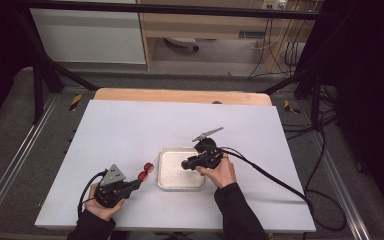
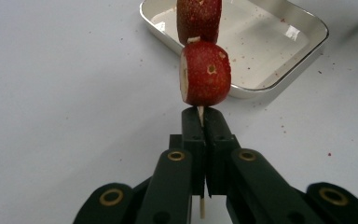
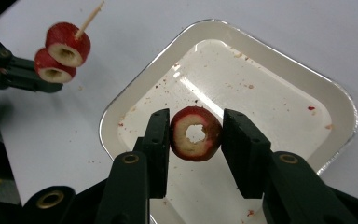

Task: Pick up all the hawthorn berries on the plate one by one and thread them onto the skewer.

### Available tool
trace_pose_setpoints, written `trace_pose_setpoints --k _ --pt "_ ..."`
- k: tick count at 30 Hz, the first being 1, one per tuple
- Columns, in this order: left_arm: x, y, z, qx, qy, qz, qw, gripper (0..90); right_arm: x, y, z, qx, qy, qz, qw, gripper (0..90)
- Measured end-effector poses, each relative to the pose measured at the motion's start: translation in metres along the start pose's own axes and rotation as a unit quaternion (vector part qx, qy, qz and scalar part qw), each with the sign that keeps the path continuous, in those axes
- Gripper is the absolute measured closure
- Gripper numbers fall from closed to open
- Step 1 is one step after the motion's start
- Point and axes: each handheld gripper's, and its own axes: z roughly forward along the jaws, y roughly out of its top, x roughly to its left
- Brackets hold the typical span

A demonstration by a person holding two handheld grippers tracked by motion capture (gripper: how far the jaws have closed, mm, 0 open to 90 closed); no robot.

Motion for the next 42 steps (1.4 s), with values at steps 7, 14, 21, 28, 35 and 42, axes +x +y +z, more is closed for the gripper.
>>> trace_pose_setpoints --k 7,14,21,28,35,42 --pt "-0.012 0.007 0.006 -0.006 0.003 0.002 1.0 88.3 -0.009 -0.018 -0.019 -0.066 0.019 0.031 0.9971 63.3" --pt "-0.027 0.017 0.014 -0.021 0.006 -0.001 0.9998 88.2 -0.012 -0.03 -0.03 -0.124 0.044 0.054 0.9899 63.3" --pt "-0.041 0.028 0.024 -0.027 0.006 -0.011 0.9996 88.2 -0.015 -0.037 -0.038 -0.192 0.064 0.082 0.9758 63.4" --pt "-0.05 0.035 0.032 -0.035 0.008 -0.021 0.9991 88.2 -0.015 -0.038 -0.042 -0.247 0.068 0.108 0.9605 63.4" --pt "-0.057 0.039 0.034 -0.048 0.005 -0.034 0.9983 88.2 -0.014 -0.035 -0.045 -0.31 0.073 0.13 0.939 63.4" --pt "-0.066 0.047 0.037 -0.062 -0.002 -0.037 0.9974 88.2 -0.014 -0.032 -0.042 -0.35 0.074 0.144 0.9226 63.4"
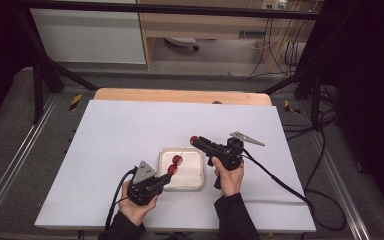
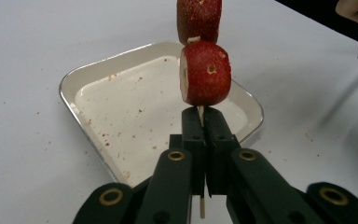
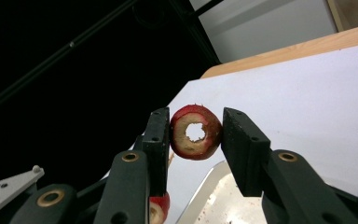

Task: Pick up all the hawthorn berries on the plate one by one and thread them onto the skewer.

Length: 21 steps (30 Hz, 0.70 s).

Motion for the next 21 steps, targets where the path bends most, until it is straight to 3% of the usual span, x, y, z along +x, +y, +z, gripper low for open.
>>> trace_pose_setpoints --k 21 --pt "-0.009 0.013 0.008 -0.019 -0.006 -0.012 0.9997 88.2 0.001 0.002 0.004 -0.077 0.01 0.032 0.9965 63.5"
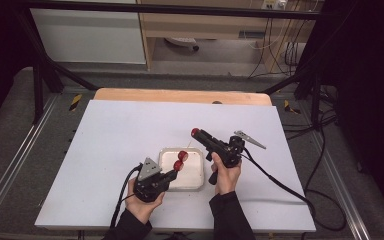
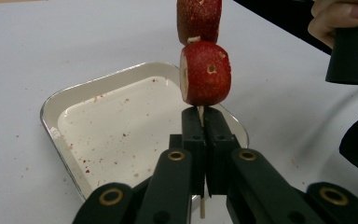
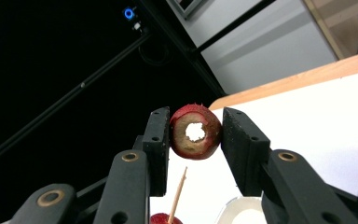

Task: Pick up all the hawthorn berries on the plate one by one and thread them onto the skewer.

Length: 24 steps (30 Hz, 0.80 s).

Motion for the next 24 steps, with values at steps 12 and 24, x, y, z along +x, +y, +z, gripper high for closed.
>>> trace_pose_setpoints --k 12,24 --pt "-0.0039 0.0061 0.0031 -0.011 -0.002 -0.002 0.9999 88.2 0.0018 -0.0004 -0.0002 -0.016 0.011 0.015 0.9997 63.5" --pt "-0.0046 0.0075 0.0053 -0.018 -0.001 -0.006 0.9998 88.2 0.002 -0.0024 0.0003 -0.014 0.016 0.024 0.9995 63.6"
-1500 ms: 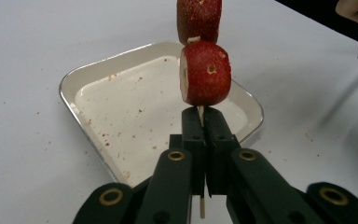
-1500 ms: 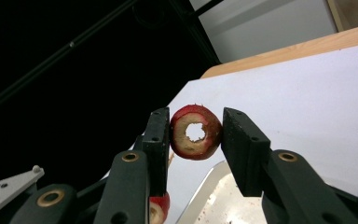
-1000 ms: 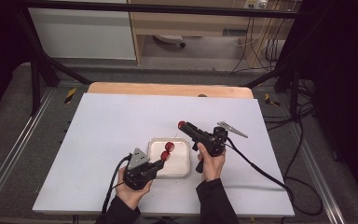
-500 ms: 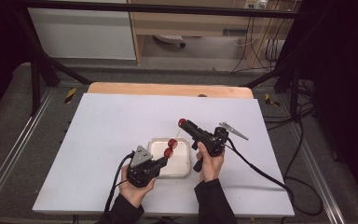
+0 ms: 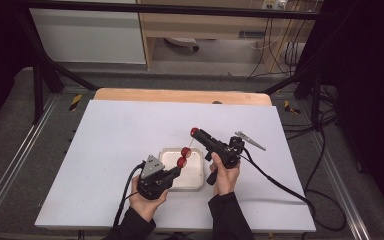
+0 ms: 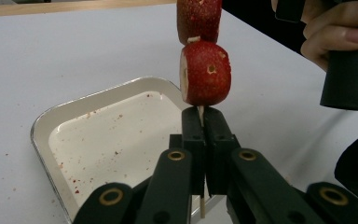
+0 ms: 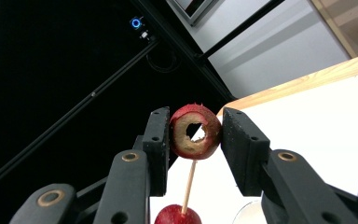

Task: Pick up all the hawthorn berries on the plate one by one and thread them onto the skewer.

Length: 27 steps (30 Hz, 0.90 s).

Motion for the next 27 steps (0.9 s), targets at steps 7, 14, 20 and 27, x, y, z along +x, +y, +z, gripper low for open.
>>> trace_pose_setpoints --k 7,14,20,27 --pt "-0.002 0.002 0.001 -0.01 0.005 -0.001 0.9999 88.2 0.0 -0.003 0.001 0.007 0.005 0.012 0.9999 63.6" --pt "-0.002 0.002 0.004 -0.01 0.006 -0.002 0.9999 88.3 0.001 -0.006 0.0 0.016 0.003 0.01 0.9998 63.7" --pt "-0.001 0.004 0.006 -0.012 0.012 -0.005 0.9998 88.3 0.0 -0.015 0.001 0.032 0.005 0.012 0.9994 63.8" --pt "0.003 0.001 0.007 -0.009 0.006 -0.005 0.9999 88.4 -0.001 -0.015 0.001 0.049 0.0 -0.004 0.9988 62.3"
